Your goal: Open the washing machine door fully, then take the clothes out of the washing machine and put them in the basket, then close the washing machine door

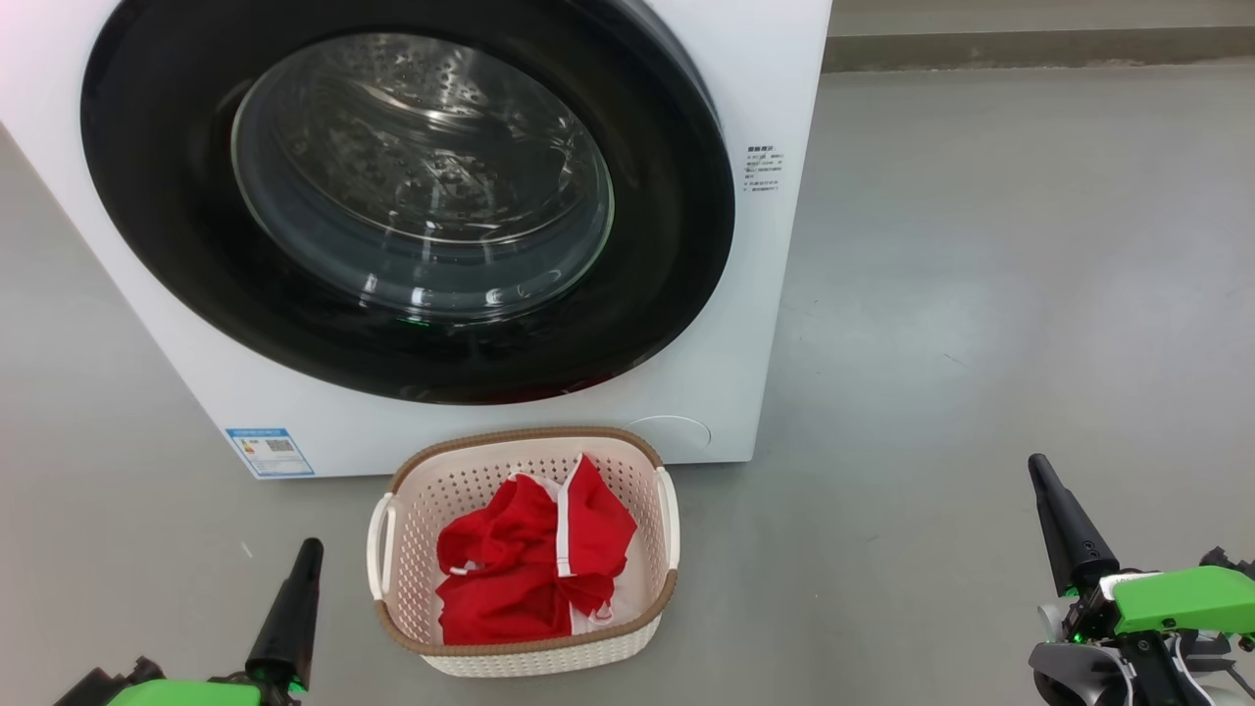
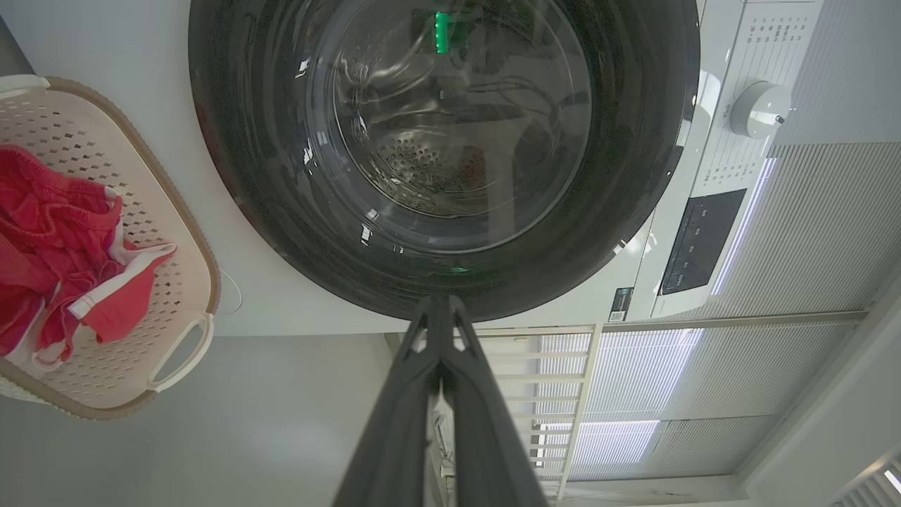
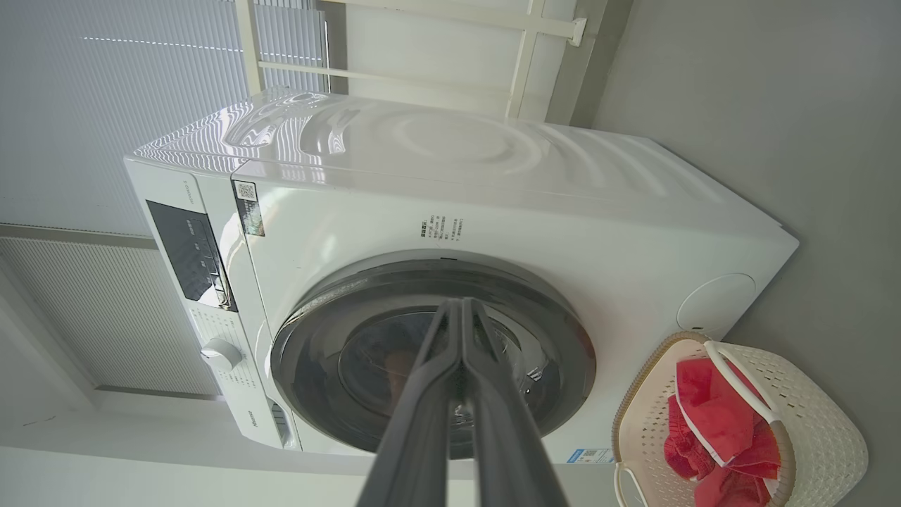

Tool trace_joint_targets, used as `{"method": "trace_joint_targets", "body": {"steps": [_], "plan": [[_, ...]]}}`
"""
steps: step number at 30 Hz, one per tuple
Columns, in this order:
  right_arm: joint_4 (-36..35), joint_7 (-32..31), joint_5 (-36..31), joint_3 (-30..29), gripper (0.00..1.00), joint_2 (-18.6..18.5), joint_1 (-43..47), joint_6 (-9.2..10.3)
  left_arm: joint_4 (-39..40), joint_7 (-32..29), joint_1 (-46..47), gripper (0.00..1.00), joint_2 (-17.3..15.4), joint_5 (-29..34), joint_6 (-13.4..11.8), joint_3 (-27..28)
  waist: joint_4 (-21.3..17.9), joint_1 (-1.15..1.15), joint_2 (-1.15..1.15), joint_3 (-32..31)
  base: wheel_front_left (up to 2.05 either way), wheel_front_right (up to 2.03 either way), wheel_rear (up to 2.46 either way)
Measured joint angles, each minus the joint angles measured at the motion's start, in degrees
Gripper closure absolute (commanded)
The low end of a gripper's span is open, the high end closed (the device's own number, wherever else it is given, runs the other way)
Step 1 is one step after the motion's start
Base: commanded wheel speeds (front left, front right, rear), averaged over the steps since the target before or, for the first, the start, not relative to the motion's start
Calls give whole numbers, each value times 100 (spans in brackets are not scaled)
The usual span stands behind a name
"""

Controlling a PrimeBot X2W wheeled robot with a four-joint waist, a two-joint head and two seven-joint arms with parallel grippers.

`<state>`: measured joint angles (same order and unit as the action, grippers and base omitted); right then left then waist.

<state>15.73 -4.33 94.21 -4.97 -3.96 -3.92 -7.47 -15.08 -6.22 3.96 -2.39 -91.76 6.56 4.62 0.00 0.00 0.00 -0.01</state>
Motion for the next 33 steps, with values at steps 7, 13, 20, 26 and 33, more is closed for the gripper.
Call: {"method": "trace_joint_targets", "body": {"steps": [7, 13, 20, 26, 33], "plan": [[1, -7, -10, -3, 100, 4, 0, 0, 0, 0, 0, 100, 0, 0, 0, 0, 0, 0, 0, 0, 0, 0, 0], [1, -7, -10, -4, 100, 5, 0, 0, 0, 0, 0, 100, 0, 0, 0, 0, 0, 0, 0, 0, 0, 0, 0], [1, -7, -10, -7, 100, 7, 0, 0, 0, 0, 0, 100, 0, 0, 0, 0, 0, 0, 0, 0, 0, 0, 0], [1, -8, -10, -9, 100, 8, 0, 0, 0, 0, 0, 100, 0, 0, 0, 0, 0, 0, 0, 0, 0, 0, 0], [2, -23, -11, -11, 100, 10, 0, 0, 0, 0, 0, 100, 0, 0, 0, 0, 0, 0, 0, 0, 0, 0, 0]]}}
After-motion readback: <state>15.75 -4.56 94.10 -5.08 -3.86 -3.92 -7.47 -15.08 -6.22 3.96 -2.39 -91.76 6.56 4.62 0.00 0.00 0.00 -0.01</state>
